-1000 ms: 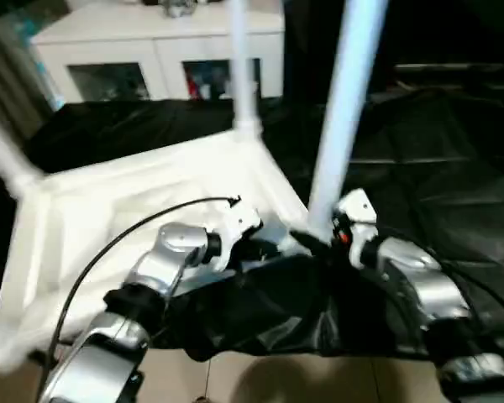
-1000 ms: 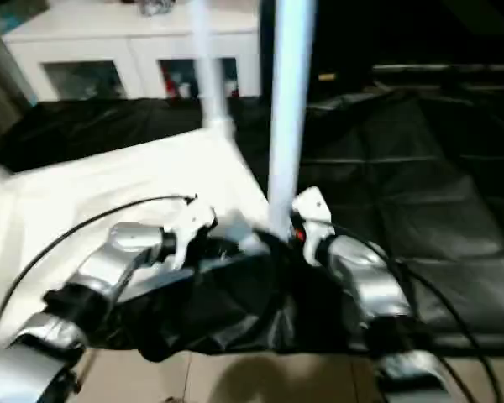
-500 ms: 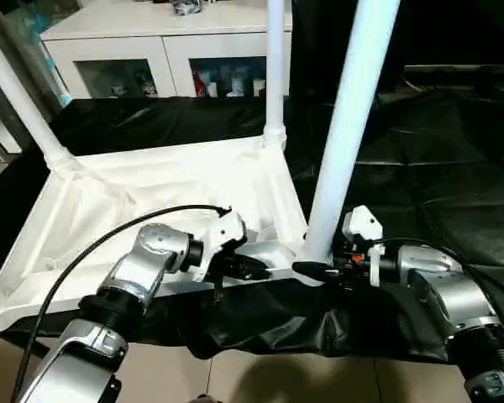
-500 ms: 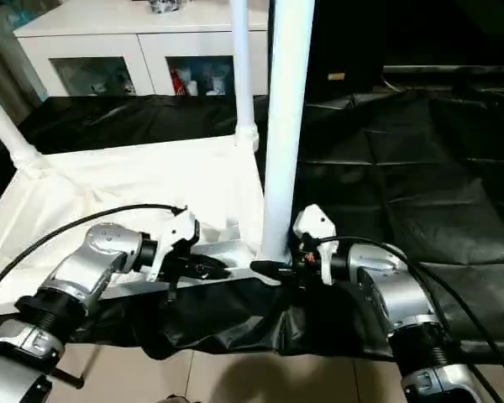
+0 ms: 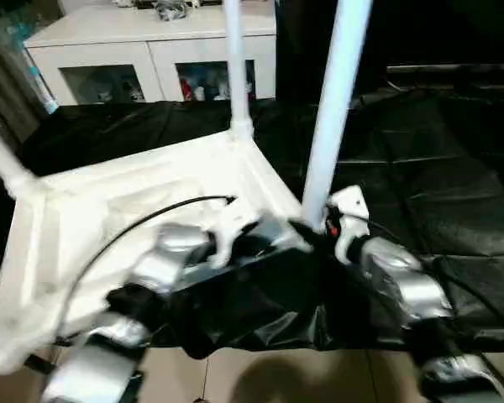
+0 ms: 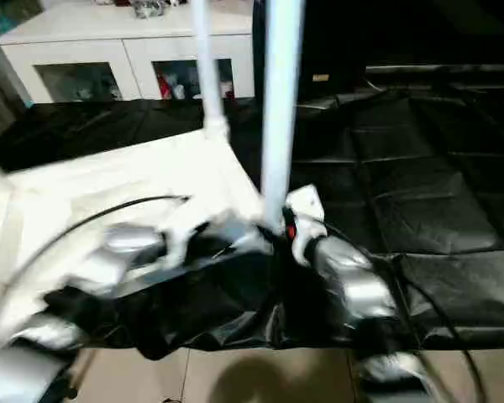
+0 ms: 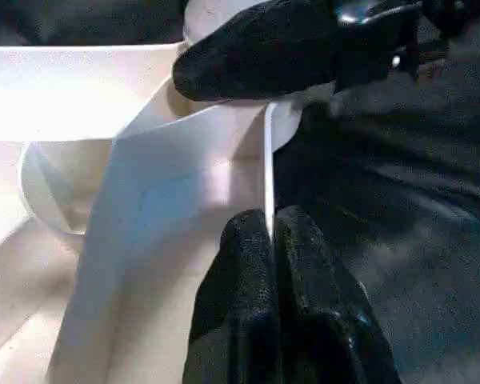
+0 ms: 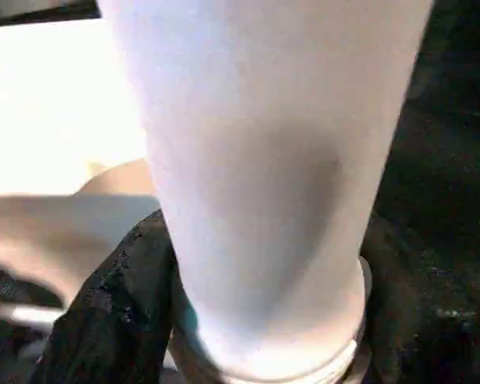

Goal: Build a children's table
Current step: Insert table leg to table base

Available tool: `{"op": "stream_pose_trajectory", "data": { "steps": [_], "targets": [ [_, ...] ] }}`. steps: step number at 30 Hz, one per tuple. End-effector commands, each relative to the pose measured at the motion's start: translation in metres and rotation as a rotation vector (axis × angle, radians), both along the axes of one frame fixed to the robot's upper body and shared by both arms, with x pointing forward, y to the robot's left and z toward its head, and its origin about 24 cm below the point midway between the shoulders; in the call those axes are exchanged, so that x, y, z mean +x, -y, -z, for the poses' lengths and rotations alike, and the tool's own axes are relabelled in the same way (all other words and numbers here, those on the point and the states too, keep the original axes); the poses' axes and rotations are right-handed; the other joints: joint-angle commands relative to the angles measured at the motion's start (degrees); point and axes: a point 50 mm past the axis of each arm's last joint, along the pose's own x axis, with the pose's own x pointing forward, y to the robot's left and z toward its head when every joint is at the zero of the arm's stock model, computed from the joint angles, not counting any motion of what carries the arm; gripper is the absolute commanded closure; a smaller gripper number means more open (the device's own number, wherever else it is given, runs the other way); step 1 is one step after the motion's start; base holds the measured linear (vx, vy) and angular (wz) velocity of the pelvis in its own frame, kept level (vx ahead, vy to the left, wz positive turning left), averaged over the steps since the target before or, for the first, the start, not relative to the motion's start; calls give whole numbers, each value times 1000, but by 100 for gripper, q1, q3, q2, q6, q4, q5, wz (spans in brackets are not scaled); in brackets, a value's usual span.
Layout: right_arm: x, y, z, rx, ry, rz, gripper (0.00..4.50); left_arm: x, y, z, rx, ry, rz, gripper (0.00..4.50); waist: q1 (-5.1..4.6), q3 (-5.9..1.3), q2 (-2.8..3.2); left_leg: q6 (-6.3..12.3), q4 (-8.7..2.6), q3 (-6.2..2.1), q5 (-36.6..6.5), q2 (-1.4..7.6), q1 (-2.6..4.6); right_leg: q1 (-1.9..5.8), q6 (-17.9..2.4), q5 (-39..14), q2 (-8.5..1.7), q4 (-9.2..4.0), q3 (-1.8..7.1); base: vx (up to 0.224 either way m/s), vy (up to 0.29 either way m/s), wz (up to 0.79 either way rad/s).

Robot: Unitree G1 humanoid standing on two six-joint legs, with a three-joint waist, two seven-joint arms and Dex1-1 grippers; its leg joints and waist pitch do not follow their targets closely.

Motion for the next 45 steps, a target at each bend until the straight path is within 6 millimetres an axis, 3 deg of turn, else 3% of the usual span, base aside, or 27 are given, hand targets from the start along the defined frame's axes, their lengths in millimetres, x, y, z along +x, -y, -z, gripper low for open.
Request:
{"op": "stream_pose_trajectory", "data": {
  "steps": [1, 3, 4, 7, 8, 10, 11, 15, 18, 19, 23, 27, 32, 37, 41, 42, 45],
  "targets": [
    [-11, -2, 28, -18, -124, 32, 176, 5, 7, -9, -53, 24, -42, 450, -7, -318, -40, 105, -441, -59, -1884, 148, 119, 208, -956, -2120, -317, -546, 226, 0, 0, 0],
    [-11, -8, 26, 1, -107, 2, 176, 5, 11, -10, -61, 26, -31, 450, 2, -317, -45, 135, -447, -67, -1915, 150, 114, 218, -946, -2143, -318, -546, 224, 0, 0, 0],
    [-11, -11, 24, 24, -96, -26, 121, 4, 14, -11, -66, 27, -14, 450, -2, -320, -25, 141, -455, -77, -1925, 157, 101, 231, -931, -2133, -322, -544, 224, 0, 0, 0],
    [-11, -14, 17, 69, -74, -80, 107, 2, 15, -11, -74, 29, 34, 450, -9, -328, -15, 190, -459, -86, -1896, 162, 77, 254, -977, -1903, -322, -519, 224, 0, 0, 0],
    [-11, -13, 14, 61, -60, -105, 75, 0, 13, -11, -75, 28, 59, 450, -4, -340, -14, 209, -456, -88, -1791, 164, 63, 267, -1008, -1764, -325, -500, 225, 0, 0, 0],
    [-11, -10, 11, 48, -47, -135, 75, -1, 10, -10, -75, 24, 82, 450, 6, -352, -17, 251, -441, -81, -1680, 161, 58, 280, -1056, -1588, -323, -485, 225, 0, 0, 0],
    [-15, -4, 5, 28, -27, -231, 75, -6, 3, -10, -75, 10, 141, 450, 14, -368, -13, 302, -426, -78, -1542, 159, 46, 296, -1096, -1422, -328, -464, 226, 0, 0, 0],
    [-21, 4, 1, 5, -15, -352, 75, -11, -3, -10, -61, -5, 207, 450, 48, -413, -34, 571, -362, -62, -1063, 180, 16, 324, -1319, -691, -326, -362, 219, 0, 0, 0],
    [-33, 18, -7, -13, -23, -526, 75, -18, -17, -11, -47, -38, 310, 450, 99, -414, -36, 720, -335, -45, -898, 197, 20, 322, -1404, -503, -324, -331, 220, 0, 0, 0],
    [-34, 19, -8, -15, -25, -540, 75, -19, -18, -11, -45, -41, 318, 450, 117, -418, -69, 774, -329, -40, -830, 200, 15, 319, -1417, -450, -317, -324, 217, 0, 0, 0],
    [-41, 28, -13, -33, -53, -643, 75, -24, -31, -13, -28, -68, 383, 450, 186, -409, -45, 780, -328, -35, -883, 212, 35, 278, -1425, -599, -309, -318, 224, 0, 0, 0],
    [-44, 32, -15, -48, -92, -702, 75, -26, -42, -14, -9, -85, 410, 450, 191, -390, -40, 615, -356, -43, -1071, 223, 49, 280, -1358, -919, -319, -348, 233, 0, 0, 0],
    [-43, 29, -17, -14, -89, -686, 89, -27, -42, -16, -14, -85, 420, 450, 184, -401, -57, 570, -343, -39, -971, 206, 38, 283, -1356, -873, -315, -335, 236, 0, 0, 0],
    [-43, 28, -14, 17, -99, -634, 139, -25, -37, -16, -23, -73, 405, 450, 187, -400, -49, 588, -338, -37, -933, 206, 41, 274, -1341, -912, -315, -343, 232, 0, 0, 0],
    [-27, 32, 4, -52, -116, -334, 165, -10, -31, -16, -8, -20, 247, 450, 144, -384, -50, 422, -351, -39, -1045, 187, 40, 257, -1297, -1121, -317, -370, 233, 0, 0, 0],
    [-22, 33, 7, -50, -118, -240, 170, -4, -28, -17, -11, -1, 190, 450, 111, -371, -40, 273, -375, -48, -1254, 165, 65, 258, -1197, -1455, -315, -409, 224, 0, 0, 0],
    [-13, 32, 15, -12, -136, -35, 175, 7, -18, -19, -25, 35, 65, 450, 66, -361, -47, 172, -379, -47, -1343, 146, 69, 248, -1078, -1700, -316, -445, 233, 0, 0, 0]
  ]
}}
